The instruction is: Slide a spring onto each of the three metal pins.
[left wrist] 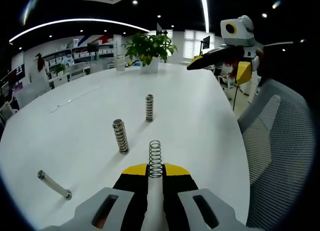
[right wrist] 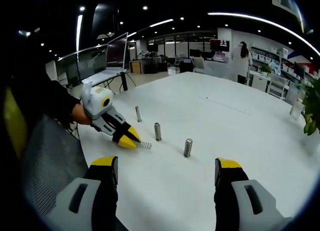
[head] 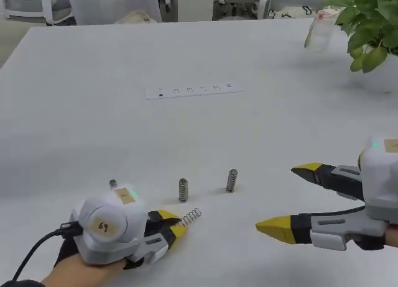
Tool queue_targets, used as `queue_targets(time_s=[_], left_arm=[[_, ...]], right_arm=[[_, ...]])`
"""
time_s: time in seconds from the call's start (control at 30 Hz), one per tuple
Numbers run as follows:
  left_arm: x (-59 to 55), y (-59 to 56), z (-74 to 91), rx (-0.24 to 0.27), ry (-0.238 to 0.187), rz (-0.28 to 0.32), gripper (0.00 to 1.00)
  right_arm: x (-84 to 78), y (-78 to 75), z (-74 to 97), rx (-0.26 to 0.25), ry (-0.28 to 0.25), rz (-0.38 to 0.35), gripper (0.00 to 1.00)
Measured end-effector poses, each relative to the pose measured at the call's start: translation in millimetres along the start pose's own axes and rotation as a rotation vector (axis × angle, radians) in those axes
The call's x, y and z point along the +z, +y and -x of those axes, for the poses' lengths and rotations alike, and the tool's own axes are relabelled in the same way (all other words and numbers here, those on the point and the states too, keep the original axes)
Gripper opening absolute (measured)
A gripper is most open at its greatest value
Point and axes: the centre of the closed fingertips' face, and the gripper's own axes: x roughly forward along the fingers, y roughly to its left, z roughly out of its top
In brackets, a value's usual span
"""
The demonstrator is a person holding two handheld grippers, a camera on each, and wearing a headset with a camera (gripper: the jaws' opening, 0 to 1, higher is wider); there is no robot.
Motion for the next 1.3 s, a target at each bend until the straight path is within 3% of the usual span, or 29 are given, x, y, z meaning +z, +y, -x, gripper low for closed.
queue_targets(time_s=[0.17, 0.53, 0.97, 1.3], left_arm=[[15.4, -1.7, 19.6, 0.006, -0.06, -0.001, 0.03], [31.8, -4.8, 53.3, 0.029, -0.134, -0.012, 0.03], [50.8, -12.9, 71.3, 0.026, -0.199, -0.046, 0.03], [64.1, -21.8, 82.1, 0.012, -0.24, -0.081, 0.03]], right_arm=[[3.8, 7.1, -2.9, 0.015, 0.004, 0.012, 0.78], [12.5, 28.1, -14.0, 0.09, 0.022, 0.05, 0.77], [38.4, 59.2, -40.2, 0.218, 0.035, 0.119, 0.72], [62.4, 81.5, -55.8, 0.311, -0.004, 0.102, 0.65]])
